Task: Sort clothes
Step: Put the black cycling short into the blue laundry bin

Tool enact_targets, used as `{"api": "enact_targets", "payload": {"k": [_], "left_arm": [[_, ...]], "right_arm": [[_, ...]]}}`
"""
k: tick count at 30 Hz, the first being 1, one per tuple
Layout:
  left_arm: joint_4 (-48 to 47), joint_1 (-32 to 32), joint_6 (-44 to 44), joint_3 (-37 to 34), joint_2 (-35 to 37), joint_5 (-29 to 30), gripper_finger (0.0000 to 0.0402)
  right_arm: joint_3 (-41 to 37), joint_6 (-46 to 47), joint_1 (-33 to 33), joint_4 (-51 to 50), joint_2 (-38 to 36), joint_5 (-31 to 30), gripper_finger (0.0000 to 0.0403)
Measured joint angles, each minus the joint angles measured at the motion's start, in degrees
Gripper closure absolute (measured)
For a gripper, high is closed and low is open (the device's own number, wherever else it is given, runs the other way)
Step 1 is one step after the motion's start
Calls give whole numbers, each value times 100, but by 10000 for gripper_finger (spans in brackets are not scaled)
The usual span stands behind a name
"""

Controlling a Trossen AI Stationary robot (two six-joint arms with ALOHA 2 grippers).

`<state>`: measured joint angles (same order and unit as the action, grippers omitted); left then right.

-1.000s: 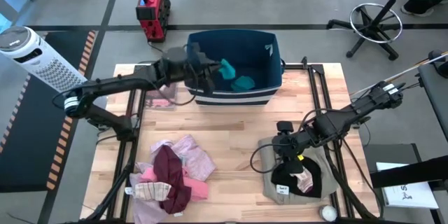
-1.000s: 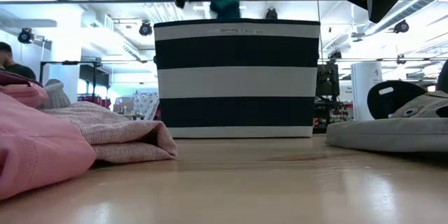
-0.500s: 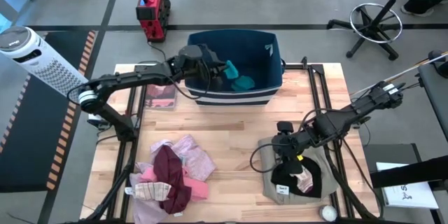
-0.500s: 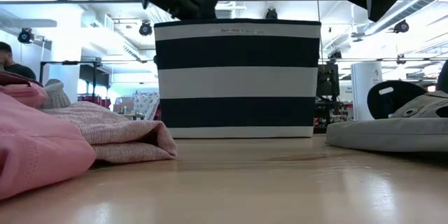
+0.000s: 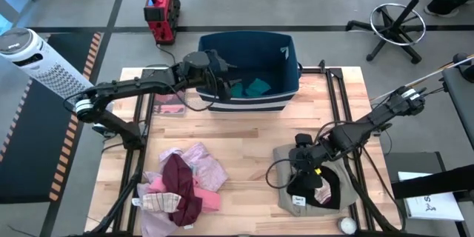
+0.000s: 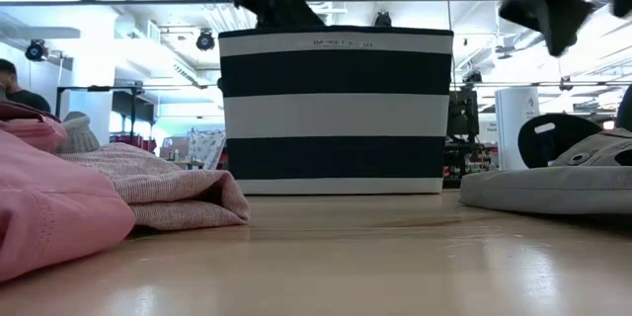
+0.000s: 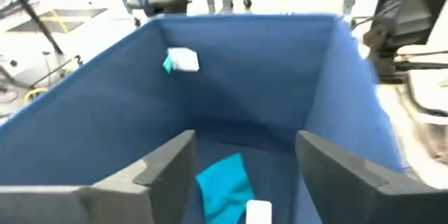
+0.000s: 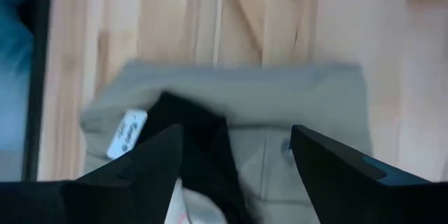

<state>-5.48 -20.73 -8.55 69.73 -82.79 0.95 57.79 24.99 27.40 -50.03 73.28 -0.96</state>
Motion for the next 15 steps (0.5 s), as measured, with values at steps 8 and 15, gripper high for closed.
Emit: {"api": "enact_targets", "payload": {"k": [8, 15], "left_arm": [[-325, 708, -143, 0, 740, -2, 168], [-743, 1484, -100, 0, 1264, 0, 202]], "right_arm": [[-736, 547, 335, 257, 2, 308, 142], [-1089, 469, 371, 910, 2, 298, 169]]}}
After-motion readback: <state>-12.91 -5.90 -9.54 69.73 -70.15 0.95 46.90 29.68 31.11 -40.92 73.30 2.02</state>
